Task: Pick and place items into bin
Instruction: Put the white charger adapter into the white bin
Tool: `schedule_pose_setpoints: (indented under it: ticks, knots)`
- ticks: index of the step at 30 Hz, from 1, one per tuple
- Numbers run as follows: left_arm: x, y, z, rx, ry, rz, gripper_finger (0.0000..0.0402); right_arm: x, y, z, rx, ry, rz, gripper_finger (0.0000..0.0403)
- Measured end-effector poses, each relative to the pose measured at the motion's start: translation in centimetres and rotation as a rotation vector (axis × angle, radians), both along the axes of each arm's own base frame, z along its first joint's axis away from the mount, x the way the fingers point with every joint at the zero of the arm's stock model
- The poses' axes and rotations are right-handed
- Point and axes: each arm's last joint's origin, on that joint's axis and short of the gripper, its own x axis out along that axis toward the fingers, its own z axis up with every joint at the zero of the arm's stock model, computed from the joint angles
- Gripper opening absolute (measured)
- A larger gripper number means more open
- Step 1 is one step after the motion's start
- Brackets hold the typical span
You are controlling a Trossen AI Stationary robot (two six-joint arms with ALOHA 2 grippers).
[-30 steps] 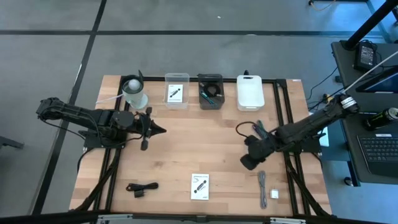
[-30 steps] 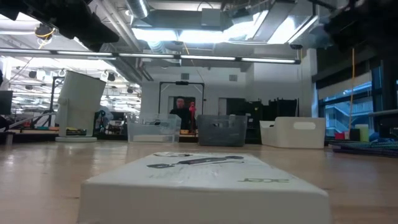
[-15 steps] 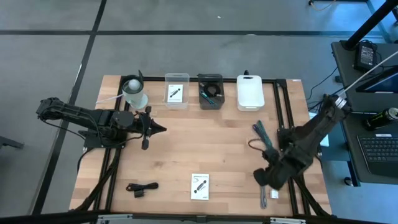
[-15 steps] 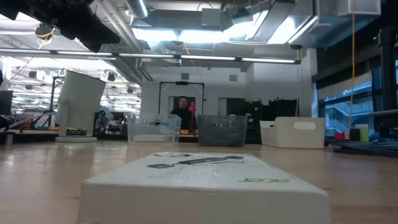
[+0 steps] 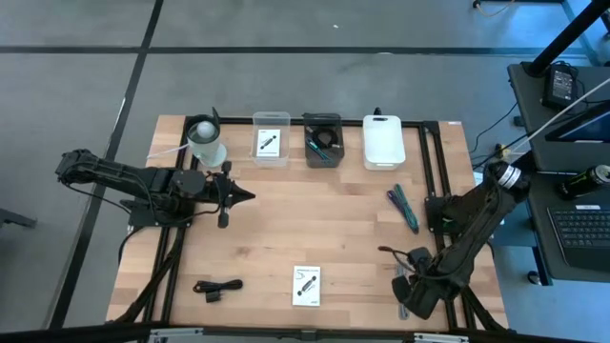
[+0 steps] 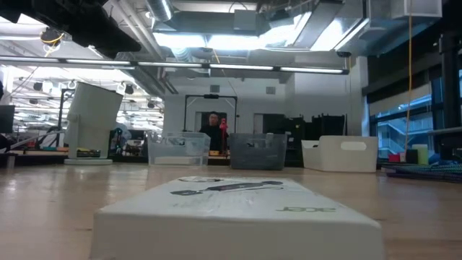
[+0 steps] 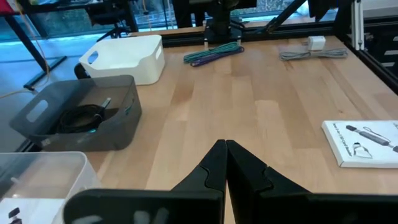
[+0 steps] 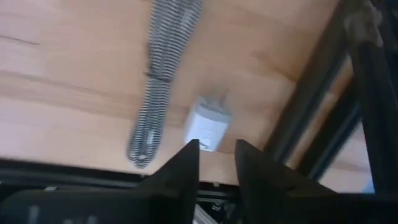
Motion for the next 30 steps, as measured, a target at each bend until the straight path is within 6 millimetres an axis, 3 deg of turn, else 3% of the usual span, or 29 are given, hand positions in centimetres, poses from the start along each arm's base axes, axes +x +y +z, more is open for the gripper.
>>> schedule_pose_setpoints:
  ticks: [11,17,23,30]
  knots:
    - [0.0,0.0,0.0,-0.015,-0.002,0.006,0.0002,0.5,2.7,-3.9,-0.012,0.062,0.000,0.0246]
    - [0.0,0.0,0.0,-0.023,-0.002,0.008,0.0002,0.5,3.5,-5.8,-0.039,0.099,-0.008,0.0291]
    - [0.0,0.0,0.0,-0.025,-0.003,0.013,0.0002,0.4,4.4,-7.5,-0.048,0.104,0.009,0.0282]
    - [0.0,0.1,0.0,-0.017,-0.004,0.026,0.0002,0.5,4.8,-8.9,-0.083,0.110,0.016,0.0195]
